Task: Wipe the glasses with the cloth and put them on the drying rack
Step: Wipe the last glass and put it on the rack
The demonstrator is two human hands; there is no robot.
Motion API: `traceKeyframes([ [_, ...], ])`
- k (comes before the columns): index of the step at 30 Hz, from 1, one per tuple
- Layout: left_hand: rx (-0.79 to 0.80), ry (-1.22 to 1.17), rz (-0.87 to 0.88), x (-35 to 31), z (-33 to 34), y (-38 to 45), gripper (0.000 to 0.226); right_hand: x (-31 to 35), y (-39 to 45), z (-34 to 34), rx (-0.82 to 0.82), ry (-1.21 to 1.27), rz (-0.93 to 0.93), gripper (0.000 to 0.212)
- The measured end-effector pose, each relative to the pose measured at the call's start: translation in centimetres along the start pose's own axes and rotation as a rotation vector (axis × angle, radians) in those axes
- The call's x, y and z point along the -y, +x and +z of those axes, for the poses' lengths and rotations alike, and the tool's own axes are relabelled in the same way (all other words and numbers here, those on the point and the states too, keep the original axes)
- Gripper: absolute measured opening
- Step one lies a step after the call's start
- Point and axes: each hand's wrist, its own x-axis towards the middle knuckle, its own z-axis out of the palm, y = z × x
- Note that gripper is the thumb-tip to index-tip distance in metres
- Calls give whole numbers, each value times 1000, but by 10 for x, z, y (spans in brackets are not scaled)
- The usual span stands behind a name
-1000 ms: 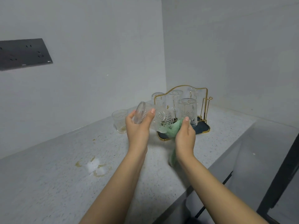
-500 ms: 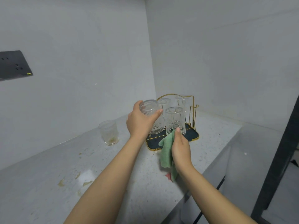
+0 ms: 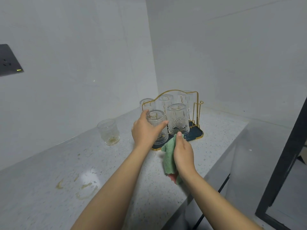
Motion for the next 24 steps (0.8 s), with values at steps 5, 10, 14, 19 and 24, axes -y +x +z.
traceKeyframes([
  [5,48,-3,36,4,1,-2,91,0,-4,4,9,9,-13,49],
  [10,67,-153,-15,14,-19,-5,88,2,-10,15,44,-2,-22,49],
  [14,18,-207,-74,36,-49,-3,61,3,-17,42,110,-15,-17,53],
  [19,-31,-172,-190,87,-77,13,52,2,-23,90,197,-53,-44,57],
  [24,-108,-142,-323,137,-89,41,64,-6,-13,138,242,-123,-58,54],
])
